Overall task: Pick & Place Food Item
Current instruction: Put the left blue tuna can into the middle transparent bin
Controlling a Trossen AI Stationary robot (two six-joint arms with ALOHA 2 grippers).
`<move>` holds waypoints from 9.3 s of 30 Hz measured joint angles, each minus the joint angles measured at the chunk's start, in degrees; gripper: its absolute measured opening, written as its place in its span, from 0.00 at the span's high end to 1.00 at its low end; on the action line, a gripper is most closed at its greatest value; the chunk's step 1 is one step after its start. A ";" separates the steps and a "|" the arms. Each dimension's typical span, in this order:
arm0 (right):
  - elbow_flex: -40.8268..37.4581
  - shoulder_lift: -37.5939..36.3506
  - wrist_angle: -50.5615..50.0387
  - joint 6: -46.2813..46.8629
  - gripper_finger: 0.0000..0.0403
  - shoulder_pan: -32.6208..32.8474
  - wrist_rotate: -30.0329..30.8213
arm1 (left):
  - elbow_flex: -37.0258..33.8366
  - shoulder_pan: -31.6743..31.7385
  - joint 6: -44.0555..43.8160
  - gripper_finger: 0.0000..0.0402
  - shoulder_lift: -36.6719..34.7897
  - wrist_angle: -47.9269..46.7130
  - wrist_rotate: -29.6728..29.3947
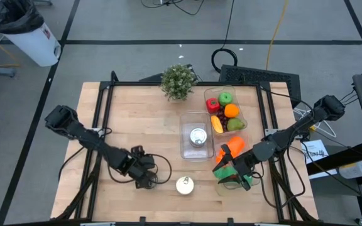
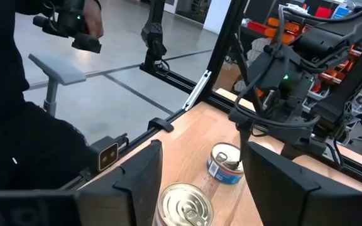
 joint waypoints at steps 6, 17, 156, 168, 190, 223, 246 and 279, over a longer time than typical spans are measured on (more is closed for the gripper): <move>0.00 0.00 -0.84 0.00 0.49 0.00 0.00 | 0.02 1.37 2.04 0.17 0.00 -1.71 -2.96; 0.00 0.00 -1.56 0.00 0.50 0.00 0.00 | -3.76 4.73 1.90 0.21 -0.28 -2.42 -6.30; 0.04 0.04 -6.64 2.58 0.51 -0.90 0.20 | -11.63 46.21 35.20 0.41 -11.75 -4.46 23.40; 0.04 0.04 -6.64 2.59 0.51 -0.90 0.20 | -11.78 52.23 34.69 0.41 -8.52 -4.86 16.70; 0.04 0.02 -6.64 2.60 0.51 -0.90 0.20 | -6.17 58.71 30.42 0.41 -18.71 -9.00 4.40; 0.04 0.02 -6.68 2.58 0.51 -0.90 0.19 | -7.41 28.47 -13.46 0.40 -21.15 -22.48 -5.94; 0.04 0.02 -6.68 2.62 0.51 -0.90 0.15 | -12.62 29.01 -14.36 0.13 -21.22 -17.60 -5.14; 0.04 0.02 -6.71 2.60 0.51 -0.90 0.15 | -18.08 29.05 -3.75 0.49 -20.24 1.40 -9.55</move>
